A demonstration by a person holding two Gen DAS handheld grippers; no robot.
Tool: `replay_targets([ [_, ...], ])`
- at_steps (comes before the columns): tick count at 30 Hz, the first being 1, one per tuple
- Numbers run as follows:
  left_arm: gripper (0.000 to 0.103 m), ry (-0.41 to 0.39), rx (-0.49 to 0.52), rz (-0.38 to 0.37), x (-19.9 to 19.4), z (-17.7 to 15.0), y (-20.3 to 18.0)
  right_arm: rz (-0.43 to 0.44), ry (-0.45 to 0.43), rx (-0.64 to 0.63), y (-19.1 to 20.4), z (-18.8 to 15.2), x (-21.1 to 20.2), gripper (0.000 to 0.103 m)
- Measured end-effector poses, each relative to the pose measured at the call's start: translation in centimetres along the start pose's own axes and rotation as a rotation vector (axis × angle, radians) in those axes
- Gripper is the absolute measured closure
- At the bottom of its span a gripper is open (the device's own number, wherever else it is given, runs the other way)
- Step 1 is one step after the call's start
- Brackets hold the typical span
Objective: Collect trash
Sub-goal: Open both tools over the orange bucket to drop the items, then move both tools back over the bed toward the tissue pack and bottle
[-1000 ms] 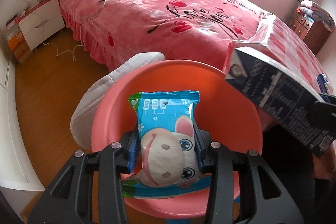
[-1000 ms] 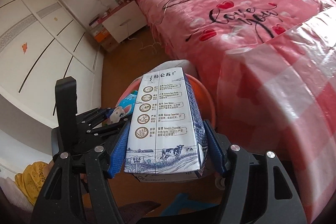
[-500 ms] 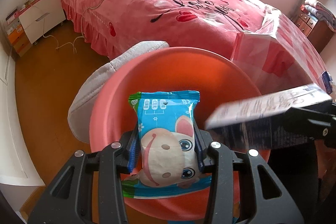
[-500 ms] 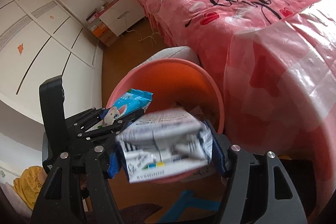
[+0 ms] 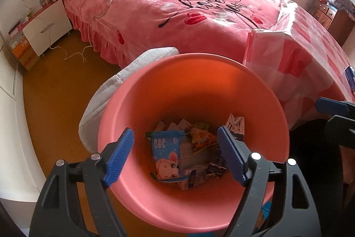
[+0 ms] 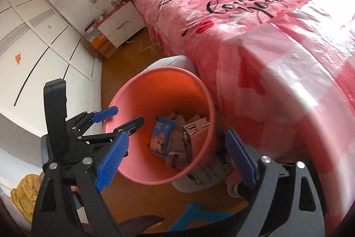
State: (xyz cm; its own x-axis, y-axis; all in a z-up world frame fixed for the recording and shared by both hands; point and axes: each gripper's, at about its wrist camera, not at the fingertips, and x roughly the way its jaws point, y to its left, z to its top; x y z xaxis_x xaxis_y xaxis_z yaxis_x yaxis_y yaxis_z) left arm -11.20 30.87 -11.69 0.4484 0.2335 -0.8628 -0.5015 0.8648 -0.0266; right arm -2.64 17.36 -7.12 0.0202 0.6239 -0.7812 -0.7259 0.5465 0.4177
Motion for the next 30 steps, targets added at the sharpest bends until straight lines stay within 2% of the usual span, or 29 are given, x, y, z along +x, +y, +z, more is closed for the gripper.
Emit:
replay_targets([
  [12,0.021,-0.012,0.056,-0.027,-0.7,0.8,-3.0,-0.037,-0.064,0.079,-2.7,-0.8,-2.6,0.012],
  [30,0.020,-0.034,0.111,-0.074,-1.6,2.2,-7.9,-0.113,-0.180,0.111,-5.3,-1.8,-7.1,0.012],
])
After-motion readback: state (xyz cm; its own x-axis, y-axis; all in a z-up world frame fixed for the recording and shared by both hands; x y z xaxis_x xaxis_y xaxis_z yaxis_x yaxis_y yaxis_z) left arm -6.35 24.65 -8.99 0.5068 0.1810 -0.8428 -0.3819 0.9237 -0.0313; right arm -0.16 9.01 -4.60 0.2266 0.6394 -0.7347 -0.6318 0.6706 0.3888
